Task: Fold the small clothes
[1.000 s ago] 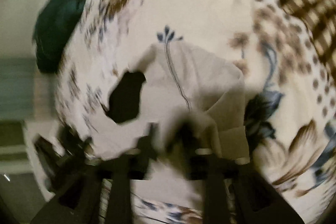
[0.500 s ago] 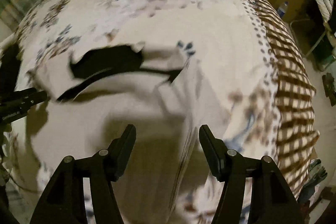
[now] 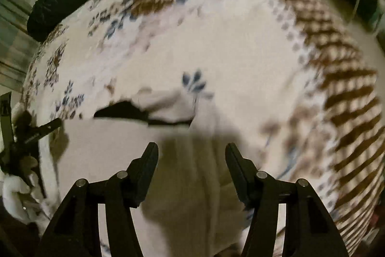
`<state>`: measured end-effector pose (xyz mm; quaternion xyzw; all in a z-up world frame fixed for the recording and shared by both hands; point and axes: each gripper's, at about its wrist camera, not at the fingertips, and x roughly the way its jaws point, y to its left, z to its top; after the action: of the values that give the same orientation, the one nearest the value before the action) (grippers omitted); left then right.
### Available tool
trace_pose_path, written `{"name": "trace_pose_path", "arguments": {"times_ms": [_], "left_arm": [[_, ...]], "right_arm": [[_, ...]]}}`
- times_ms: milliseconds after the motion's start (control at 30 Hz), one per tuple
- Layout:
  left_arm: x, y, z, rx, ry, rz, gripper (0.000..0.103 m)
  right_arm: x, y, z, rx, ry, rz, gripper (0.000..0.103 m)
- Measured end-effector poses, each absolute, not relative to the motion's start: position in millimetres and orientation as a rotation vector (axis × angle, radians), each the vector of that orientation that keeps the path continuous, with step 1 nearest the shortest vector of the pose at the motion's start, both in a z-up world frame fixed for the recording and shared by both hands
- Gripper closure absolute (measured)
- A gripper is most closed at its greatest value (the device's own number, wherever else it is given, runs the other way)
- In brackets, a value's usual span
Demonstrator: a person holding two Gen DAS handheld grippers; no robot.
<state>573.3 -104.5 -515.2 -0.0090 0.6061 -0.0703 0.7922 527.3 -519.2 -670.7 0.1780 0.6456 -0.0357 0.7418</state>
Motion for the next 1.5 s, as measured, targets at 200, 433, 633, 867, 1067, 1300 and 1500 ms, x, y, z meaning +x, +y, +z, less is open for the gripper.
{"name": "trace_pose_path", "arguments": {"times_ms": [200,433,633,867,1067,1300,1500], "left_arm": [[572,-132,-534,0.037,1.326,-0.230,0.080],[563,-131,-514,0.034,1.213,-0.278,0.095],[572,-107,-506,-0.075,1.209,-0.224,0.095],[593,-110,-537,-0.114,1.325,-0.211,0.090],[578,-75,-505,-0.295,1.304,-0.216,0.045],[498,-28,-493,-0.394,1.303,-0.155,0.045],[464,-39,-537,-0.383,1.402,-0.146,0.045]], "right_arm": [[521,-519,-682,0.425,1.387,-0.099,0.098],[522,-508,-635,0.361,1.248,-0.053,0.099],[548,-511,-622,0.354,1.224,-0.047,0.099],[575,-519,-670,0.336,1.333,-0.112,0.099],[545,-538,-662,0.491,1.338,-0.127,0.059],[456,-536,-649,0.721,1.350,-0.074,0.059],[425,-524,-684,0.771,1.416,-0.114,0.097]]}}
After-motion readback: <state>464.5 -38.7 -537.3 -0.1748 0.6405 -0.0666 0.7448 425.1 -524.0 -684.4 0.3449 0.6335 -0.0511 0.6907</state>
